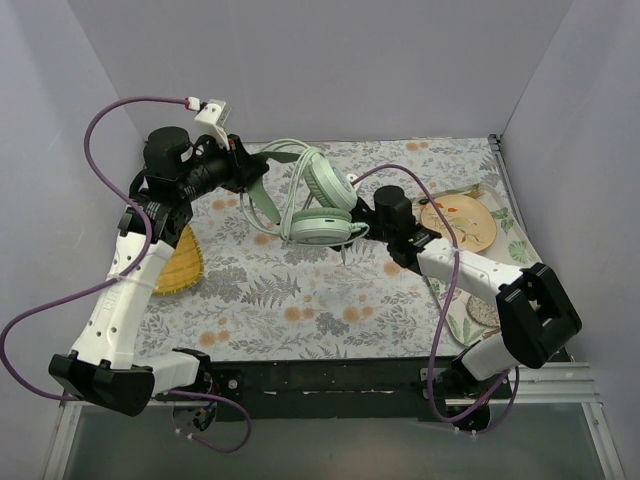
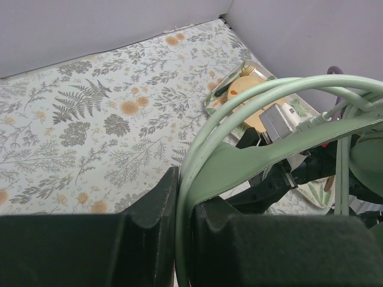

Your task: Wrap the headphones

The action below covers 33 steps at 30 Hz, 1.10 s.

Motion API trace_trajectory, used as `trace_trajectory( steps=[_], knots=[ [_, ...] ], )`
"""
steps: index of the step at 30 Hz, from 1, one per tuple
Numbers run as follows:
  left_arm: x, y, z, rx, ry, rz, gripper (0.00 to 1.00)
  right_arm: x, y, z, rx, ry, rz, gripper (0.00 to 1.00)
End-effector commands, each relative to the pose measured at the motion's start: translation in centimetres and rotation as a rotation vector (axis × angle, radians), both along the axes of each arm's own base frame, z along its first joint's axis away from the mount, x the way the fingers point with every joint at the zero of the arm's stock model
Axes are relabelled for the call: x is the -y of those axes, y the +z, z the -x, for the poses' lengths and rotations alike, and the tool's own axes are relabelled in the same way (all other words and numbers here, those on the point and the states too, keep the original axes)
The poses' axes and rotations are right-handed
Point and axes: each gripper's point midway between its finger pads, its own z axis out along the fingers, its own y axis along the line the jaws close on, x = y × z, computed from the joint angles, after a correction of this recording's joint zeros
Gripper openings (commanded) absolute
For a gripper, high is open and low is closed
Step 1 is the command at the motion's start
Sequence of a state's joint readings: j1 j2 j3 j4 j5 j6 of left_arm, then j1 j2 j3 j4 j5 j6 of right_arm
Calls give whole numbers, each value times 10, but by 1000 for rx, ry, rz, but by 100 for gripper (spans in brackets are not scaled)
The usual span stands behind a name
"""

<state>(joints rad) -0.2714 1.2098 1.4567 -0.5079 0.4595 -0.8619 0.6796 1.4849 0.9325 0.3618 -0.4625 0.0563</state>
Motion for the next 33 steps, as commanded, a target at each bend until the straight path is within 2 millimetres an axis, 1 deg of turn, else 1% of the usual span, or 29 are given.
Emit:
trace_trajectory(
  steps=[1, 3, 6, 7, 8, 9, 10, 11, 12, 14, 18, 19, 20, 21, 22, 24, 26, 30, 31, 33],
  knots=[
    [-9, 54, 13, 159, 35, 47, 0, 14, 8, -9, 46, -90, -2, 54],
    [-11, 53, 11, 162, 43, 41, 0, 21, 1, -16, 45, -144, 30, 54],
    [-12, 54, 10, 176, 47, 25, 0, 38, -6, -31, 51, -272, 79, 62],
    [-12, 53, 10, 177, 46, 18, 0, 48, -5, -38, 63, -338, 94, 71],
    [-12, 53, 10, 180, 42, 13, 0, 52, -6, -41, 67, -370, 106, 76],
    [-13, 52, 10, 184, 44, 3, 0, 56, -4, -45, 73, -396, 113, 83],
    [-14, 52, 9, 185, 47, 0, 0, 63, -3, -50, 92, -435, 134, 84],
    [-14, 52, 10, 186, 48, -3, 0, 64, -5, -49, 92, -432, 147, 85],
    [-14, 52, 10, 188, 49, -4, 0, 68, -4, -53, 97, -465, 156, 85],
    [-16, 53, 9, 191, 60, -5, 0, 74, -8, -55, 133, -467, 201, 91],
    [-17, 55, 7, 199, 74, -5, 0, 79, -20, -49, 172, -444, 234, 92],
    [-18, 57, 7, 203, 77, -4, 0, 77, -19, -44, 190, -407, 225, 96],
    [-18, 57, 7, 203, 77, -4, 0, 73, -20, -38, 209, -363, 216, 99],
    [-18, 58, 7, 205, 78, -5, 0, 70, -13, -35, 244, -337, 187, 99],
    [-18, 56, 6, 200, 78, -5, 0, 67, -18, -24, 252, -285, 170, 99],
    [-17, 55, 5, 197, 75, -5, 0, 67, -17, -17, 286, -253, 146, 99],
    [-17, 56, 5, 199, 75, -5, 0, 63, -12, -7, 322, -211, 102, 99],
    [-17, 55, 6, 195, 72, -7, 0, 59, 2, -1, 342, -186, 36, 99],
    [-17, 54, 6, 193, 72, -6, 0, 56, 8, 3, 332, -174, 3, 99],
    [-18, 55, 6, 197, 76, -7, 0, 49, 29, 7, 346, -149, -72, 99]
  ],
)
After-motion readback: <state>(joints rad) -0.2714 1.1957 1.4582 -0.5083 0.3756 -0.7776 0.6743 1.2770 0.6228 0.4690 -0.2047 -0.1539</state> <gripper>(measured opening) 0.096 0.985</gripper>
